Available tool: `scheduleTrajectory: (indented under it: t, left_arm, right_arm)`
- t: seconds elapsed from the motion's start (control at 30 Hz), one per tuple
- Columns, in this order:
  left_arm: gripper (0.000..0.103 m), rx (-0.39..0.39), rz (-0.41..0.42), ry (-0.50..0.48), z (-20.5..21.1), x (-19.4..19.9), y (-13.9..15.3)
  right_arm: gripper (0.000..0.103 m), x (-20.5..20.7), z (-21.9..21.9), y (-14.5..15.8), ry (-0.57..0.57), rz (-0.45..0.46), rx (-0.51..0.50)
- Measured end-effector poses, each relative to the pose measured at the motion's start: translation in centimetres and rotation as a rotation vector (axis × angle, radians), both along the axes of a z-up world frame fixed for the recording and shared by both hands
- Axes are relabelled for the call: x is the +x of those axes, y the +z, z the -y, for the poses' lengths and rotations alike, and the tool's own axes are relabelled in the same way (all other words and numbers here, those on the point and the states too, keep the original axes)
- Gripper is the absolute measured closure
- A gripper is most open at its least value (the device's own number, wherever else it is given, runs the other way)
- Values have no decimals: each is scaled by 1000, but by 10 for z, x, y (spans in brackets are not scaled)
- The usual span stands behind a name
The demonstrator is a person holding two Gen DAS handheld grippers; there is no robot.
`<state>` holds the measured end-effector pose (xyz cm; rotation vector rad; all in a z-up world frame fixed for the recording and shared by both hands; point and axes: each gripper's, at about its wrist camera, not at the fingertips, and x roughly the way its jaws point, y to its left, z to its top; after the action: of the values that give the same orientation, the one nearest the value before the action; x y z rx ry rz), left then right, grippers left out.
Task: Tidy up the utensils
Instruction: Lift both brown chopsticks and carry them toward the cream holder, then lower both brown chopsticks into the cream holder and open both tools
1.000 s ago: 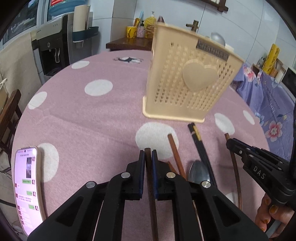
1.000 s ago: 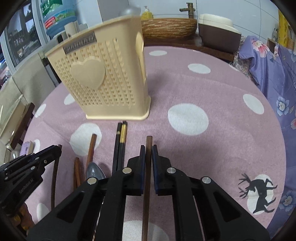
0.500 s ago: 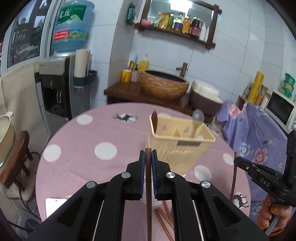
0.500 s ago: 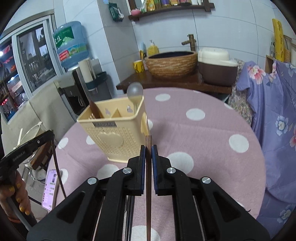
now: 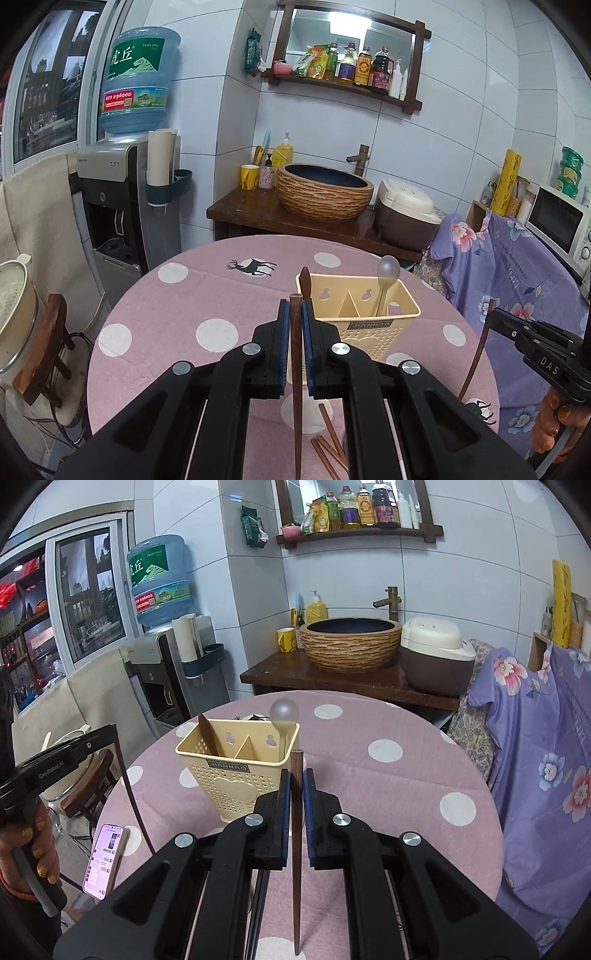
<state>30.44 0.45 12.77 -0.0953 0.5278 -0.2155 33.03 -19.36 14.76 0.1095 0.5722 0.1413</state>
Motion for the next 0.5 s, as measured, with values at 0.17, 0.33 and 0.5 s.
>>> scheduleTrajectory:
  t: [0.17,0.33,0.5]
  left_arm:
    - [95,-7,30,-14,0,-1,19]
    - [95,-14,85,-31,3,-1,52]
    - [95,-23,143,-55,7,0,97]
  right_arm:
    - [95,-1,3,17,14,23,17]
    - [95,3,3,56,23,81,22]
    - [95,15,-2,108,30,134,0]
